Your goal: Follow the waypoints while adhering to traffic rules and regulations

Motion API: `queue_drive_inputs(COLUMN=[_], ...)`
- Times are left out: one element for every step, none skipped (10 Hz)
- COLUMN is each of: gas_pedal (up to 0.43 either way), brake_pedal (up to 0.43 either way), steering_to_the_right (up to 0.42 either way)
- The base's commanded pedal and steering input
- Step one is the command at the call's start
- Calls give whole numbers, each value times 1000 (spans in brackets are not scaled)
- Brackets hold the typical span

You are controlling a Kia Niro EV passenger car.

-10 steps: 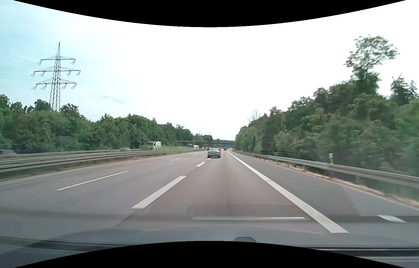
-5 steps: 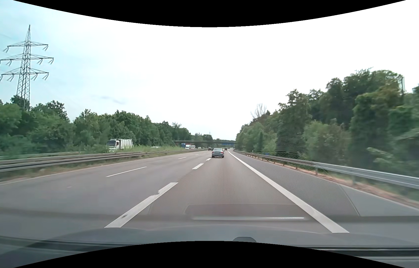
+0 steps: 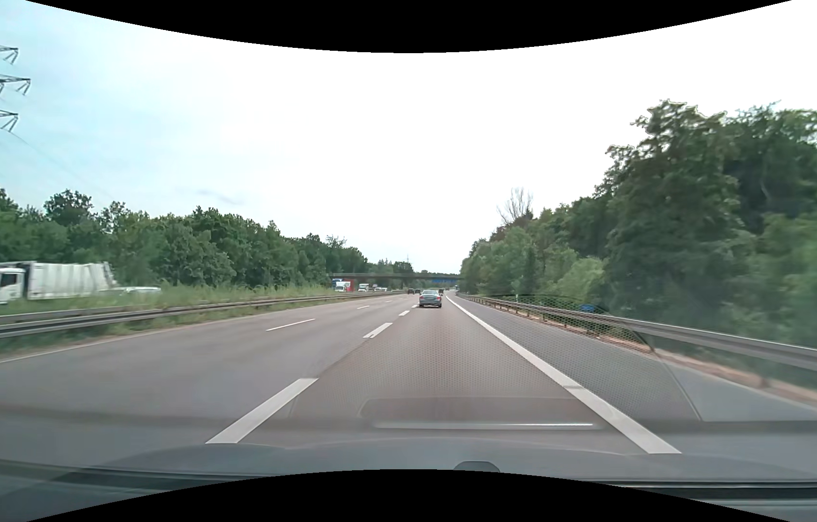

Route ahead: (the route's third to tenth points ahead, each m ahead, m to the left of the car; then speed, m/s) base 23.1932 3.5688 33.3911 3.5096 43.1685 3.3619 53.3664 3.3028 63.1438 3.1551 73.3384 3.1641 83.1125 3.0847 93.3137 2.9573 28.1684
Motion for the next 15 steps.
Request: queue_drive_inputs(gas_pedal=[98, 98, 98, 98, 98, 98, 98, 98, 98, 98, 98, 98, 98, 98, 98], brake_pedal=[0, 0, 0, 0, 0, 0, 0, 0, 0, 0, 0, 0, 0, 0, 0], steering_to_the_right=[-3, -3, -3, -4, -4, -3, -4, -4, -4, -4, -4, -4, -3, -3, -3])
